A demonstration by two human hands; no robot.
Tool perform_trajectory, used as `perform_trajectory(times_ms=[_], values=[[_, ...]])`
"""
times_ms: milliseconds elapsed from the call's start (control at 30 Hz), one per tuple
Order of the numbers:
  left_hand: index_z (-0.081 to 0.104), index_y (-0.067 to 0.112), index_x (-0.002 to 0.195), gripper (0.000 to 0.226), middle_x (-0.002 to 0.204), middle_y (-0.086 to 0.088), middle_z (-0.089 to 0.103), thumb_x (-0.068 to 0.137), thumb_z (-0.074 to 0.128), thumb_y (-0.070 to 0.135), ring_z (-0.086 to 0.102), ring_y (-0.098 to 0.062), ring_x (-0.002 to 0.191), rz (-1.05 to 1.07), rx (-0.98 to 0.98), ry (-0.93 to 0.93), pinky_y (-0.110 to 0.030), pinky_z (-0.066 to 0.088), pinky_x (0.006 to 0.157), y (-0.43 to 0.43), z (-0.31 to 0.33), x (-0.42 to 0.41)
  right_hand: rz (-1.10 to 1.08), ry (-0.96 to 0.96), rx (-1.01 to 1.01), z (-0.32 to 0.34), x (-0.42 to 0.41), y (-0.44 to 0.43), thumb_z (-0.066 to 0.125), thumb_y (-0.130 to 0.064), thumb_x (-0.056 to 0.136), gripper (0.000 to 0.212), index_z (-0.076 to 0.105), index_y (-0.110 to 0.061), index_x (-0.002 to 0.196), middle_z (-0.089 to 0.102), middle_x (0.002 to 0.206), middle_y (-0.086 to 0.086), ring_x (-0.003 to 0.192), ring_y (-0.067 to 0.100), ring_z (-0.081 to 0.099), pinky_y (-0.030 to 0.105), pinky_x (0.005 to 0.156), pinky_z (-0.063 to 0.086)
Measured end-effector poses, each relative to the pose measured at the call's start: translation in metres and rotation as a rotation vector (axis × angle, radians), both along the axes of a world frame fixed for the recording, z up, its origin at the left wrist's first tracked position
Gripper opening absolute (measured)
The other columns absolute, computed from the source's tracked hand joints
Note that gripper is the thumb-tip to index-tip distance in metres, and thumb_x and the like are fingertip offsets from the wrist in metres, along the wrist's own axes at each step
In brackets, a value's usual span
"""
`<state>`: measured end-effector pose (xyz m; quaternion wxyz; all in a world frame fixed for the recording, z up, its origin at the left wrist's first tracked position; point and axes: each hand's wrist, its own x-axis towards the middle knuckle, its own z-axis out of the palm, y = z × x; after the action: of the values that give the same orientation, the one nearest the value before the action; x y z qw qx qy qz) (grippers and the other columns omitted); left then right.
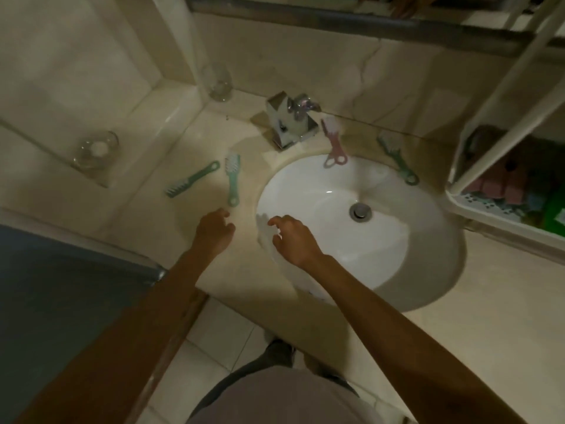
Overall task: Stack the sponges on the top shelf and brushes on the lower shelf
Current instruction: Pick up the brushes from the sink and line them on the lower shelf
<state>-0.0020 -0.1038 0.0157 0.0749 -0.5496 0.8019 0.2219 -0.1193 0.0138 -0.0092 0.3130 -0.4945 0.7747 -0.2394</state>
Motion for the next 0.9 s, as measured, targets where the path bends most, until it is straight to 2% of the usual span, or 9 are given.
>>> perform_trajectory(times_ms=[167, 267, 367, 433, 500, 600, 767, 900], values=[[0.040, -0.002, 0.136, 0.045, 0.141, -0.022, 0.042, 0.092, 0.046, 0.007, 0.039, -0.033, 0.132, -0.036, -0.010, -0.093, -0.035, 0.030, 0.108, -0.094, -0.006, 0.010, 0.025, 0.073, 0.066, 0.000, 0.011, -0.070, 0.043, -0.008, 0.091, 0.041, 0.046, -0.009, 0.132, 0.051, 0.123, 0.020, 0.112, 0.036, 0.053, 0.040, 0.094, 0.045], [0.040, -0.004, 0.132, 0.044, 0.132, -0.026, 0.044, 0.089, 0.048, 0.005, 0.045, -0.039, 0.122, -0.112, -0.071, -0.177, -0.042, 0.039, 0.101, -0.138, -0.016, 0.012, 0.057, 0.126, 0.094, -0.002, 0.014, -0.112, 0.042, -0.013, 0.094, 0.041, 0.039, -0.008, 0.134, 0.046, 0.126, 0.018, 0.115, 0.034, 0.047, 0.043, 0.093, 0.045], [0.038, 0.000, 0.131, 0.048, 0.129, -0.024, 0.045, 0.086, 0.054, 0.008, 0.045, -0.038, 0.119, -0.189, -0.100, -0.221, -0.044, 0.041, 0.097, -0.166, -0.026, 0.013, 0.018, 0.161, 0.103, -0.009, 0.017, -0.143, 0.039, -0.027, 0.096, 0.044, 0.034, -0.008, 0.135, 0.038, 0.135, 0.014, 0.123, 0.030, 0.040, 0.044, 0.097, 0.042], [0.035, 0.004, 0.134, 0.054, 0.129, -0.022, 0.045, 0.086, 0.057, 0.011, 0.044, -0.037, 0.119, -0.220, -0.103, -0.249, -0.044, 0.040, 0.096, -0.179, -0.032, 0.014, 0.025, 0.187, 0.125, -0.015, 0.019, -0.156, 0.039, -0.029, 0.096, 0.046, 0.033, -0.011, 0.138, 0.031, 0.143, 0.014, 0.132, 0.032, 0.032, 0.047, 0.106, 0.034], [0.040, 0.005, 0.131, 0.048, 0.127, -0.021, 0.046, 0.087, 0.057, 0.011, 0.049, -0.037, 0.114, -0.227, -0.091, -0.245, -0.044, 0.042, 0.093, -0.187, -0.035, 0.015, 0.080, 0.252, 0.178, -0.019, 0.019, -0.165, 0.041, -0.026, 0.096, 0.046, 0.035, -0.012, 0.140, 0.024, 0.148, 0.015, 0.138, 0.034, 0.023, 0.048, 0.112, 0.024], [0.046, 0.001, 0.121, 0.035, 0.124, -0.024, 0.044, 0.087, 0.055, 0.008, 0.050, -0.039, 0.109, -0.267, -0.142, -0.222, -0.045, 0.042, 0.089, -0.191, -0.040, 0.016, 0.072, 0.327, 0.188, -0.021, 0.023, -0.174, 0.039, -0.018, 0.097, 0.044, 0.035, -0.004, 0.138, 0.028, 0.145, 0.019, 0.132, 0.035, 0.031, 0.045, 0.111, 0.027], [0.044, 0.000, 0.120, 0.045, 0.126, -0.023, 0.044, 0.083, 0.063, 0.016, 0.047, -0.037, 0.113, -0.311, -0.104, -0.231, -0.042, 0.041, 0.090, -0.188, -0.041, 0.008, -0.097, 0.342, 0.160, -0.025, 0.030, -0.179, 0.041, -0.004, 0.095, 0.042, 0.034, 0.003, 0.135, 0.038, 0.134, 0.022, 0.116, 0.033, 0.041, 0.040, 0.099, 0.039], [0.048, -0.002, 0.120, 0.033, 0.128, -0.022, 0.047, 0.088, 0.048, 0.007, 0.049, -0.039, 0.115, -0.267, -0.041, -0.150, -0.042, 0.041, 0.094, -0.178, -0.046, 0.006, -0.216, 0.273, 0.208, -0.023, 0.026, -0.179, 0.049, -0.007, 0.090, 0.044, 0.032, -0.001, 0.130, 0.047, 0.123, 0.020, 0.107, 0.032, 0.049, 0.039, 0.089, 0.046]])
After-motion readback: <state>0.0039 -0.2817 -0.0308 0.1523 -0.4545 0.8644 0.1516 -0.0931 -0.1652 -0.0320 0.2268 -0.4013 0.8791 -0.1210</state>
